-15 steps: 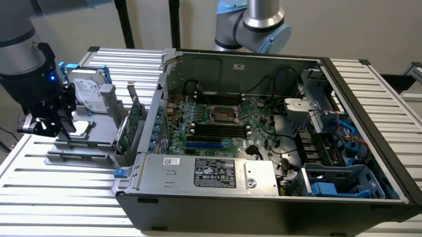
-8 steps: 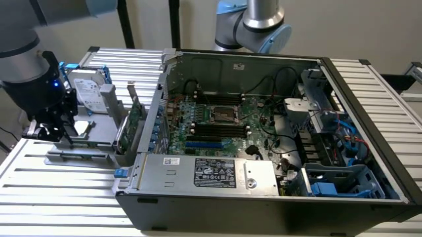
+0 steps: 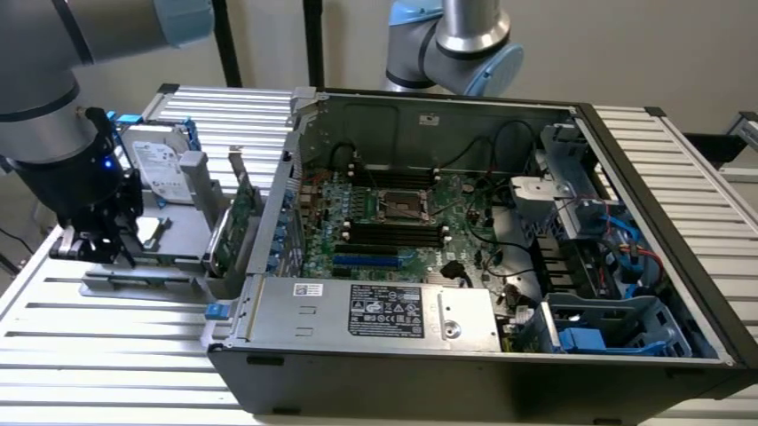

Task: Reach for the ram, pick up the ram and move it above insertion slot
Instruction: 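Pick up the ram and move it above insertion slot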

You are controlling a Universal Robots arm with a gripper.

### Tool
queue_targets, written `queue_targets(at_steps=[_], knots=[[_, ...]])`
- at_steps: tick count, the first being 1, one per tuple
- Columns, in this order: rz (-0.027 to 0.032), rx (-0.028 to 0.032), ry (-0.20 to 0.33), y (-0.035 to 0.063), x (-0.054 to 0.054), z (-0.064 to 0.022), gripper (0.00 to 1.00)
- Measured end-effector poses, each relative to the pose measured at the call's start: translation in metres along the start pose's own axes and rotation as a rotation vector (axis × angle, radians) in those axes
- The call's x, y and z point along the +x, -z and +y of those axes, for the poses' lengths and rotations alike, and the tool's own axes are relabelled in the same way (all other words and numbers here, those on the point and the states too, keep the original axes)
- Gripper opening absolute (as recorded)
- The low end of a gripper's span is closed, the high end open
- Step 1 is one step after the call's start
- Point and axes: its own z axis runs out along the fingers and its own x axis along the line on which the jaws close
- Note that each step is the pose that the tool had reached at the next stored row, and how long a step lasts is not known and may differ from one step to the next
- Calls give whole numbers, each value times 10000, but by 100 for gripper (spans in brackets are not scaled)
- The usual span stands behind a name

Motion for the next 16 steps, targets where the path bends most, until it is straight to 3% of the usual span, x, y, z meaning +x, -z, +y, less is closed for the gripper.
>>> queue_targets(at_steps=[16], knots=[[8, 0, 251, -291, 3, -9, 31]])
